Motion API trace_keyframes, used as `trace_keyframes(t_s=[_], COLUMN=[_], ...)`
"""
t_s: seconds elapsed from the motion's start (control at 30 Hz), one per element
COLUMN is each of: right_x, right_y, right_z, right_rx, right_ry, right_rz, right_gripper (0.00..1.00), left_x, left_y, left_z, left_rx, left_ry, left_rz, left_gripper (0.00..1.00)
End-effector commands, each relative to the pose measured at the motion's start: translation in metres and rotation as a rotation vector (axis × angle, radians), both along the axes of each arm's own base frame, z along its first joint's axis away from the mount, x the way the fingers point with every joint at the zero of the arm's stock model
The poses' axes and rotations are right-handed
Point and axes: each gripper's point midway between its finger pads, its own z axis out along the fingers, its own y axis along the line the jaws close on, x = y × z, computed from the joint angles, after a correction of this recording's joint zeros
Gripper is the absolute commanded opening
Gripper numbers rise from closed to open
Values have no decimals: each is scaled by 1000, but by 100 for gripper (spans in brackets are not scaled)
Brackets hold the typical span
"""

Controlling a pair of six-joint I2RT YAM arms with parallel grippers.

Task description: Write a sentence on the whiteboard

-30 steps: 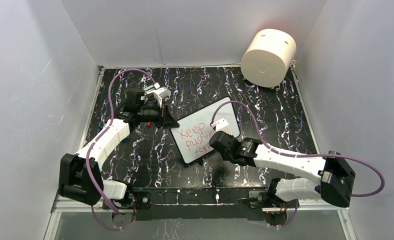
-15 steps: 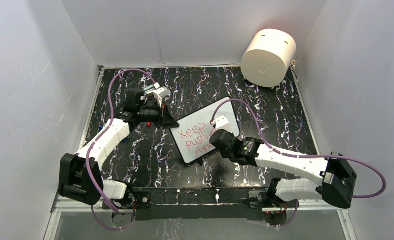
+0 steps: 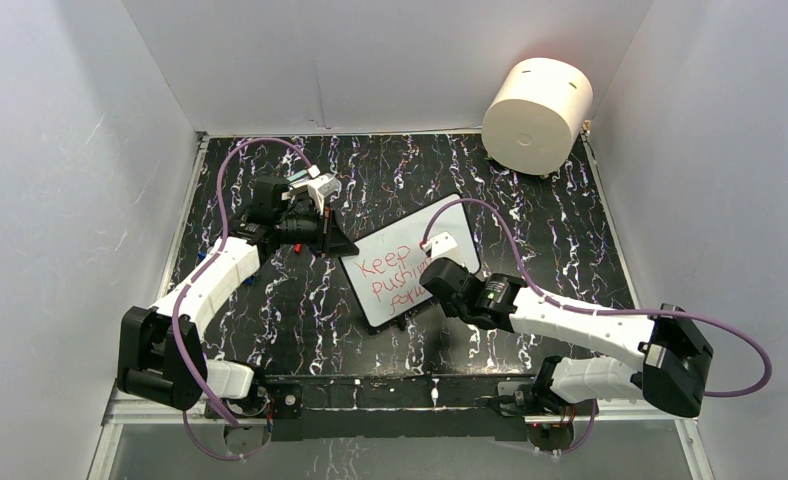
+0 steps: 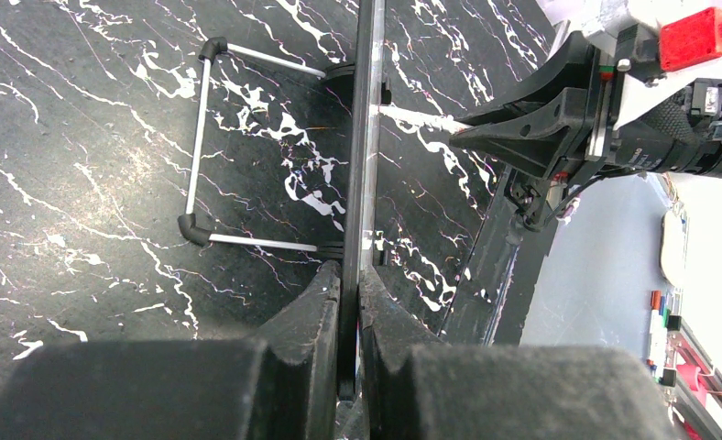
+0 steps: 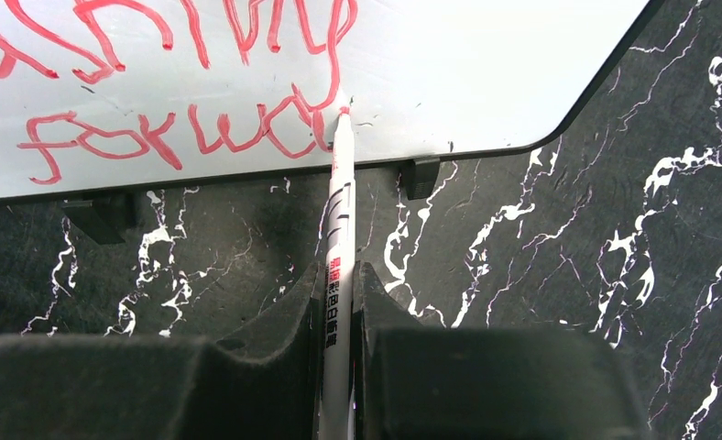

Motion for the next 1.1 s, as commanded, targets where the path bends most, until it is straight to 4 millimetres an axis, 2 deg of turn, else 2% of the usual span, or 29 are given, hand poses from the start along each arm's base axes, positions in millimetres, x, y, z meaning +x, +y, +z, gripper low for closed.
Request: trace_keyframes(t_s=[0.0,0.43,1.07], right_x=[2,-2,-5], right_y=[9,4,-1], right_z=[-1,-12,-15], right_rx=[31,21,22], right_ry=[19,39,46], right_rz=[-12,-20,-29], right_gripper=[0,0,0], left_x=[2,2,2], left_y=[16,16,17], left_z=[-39,-42,-45], left_rx=[144,148,154], left_ry=[70,78,85], left_rz=[76,76,77], left_gripper=[0,0,0])
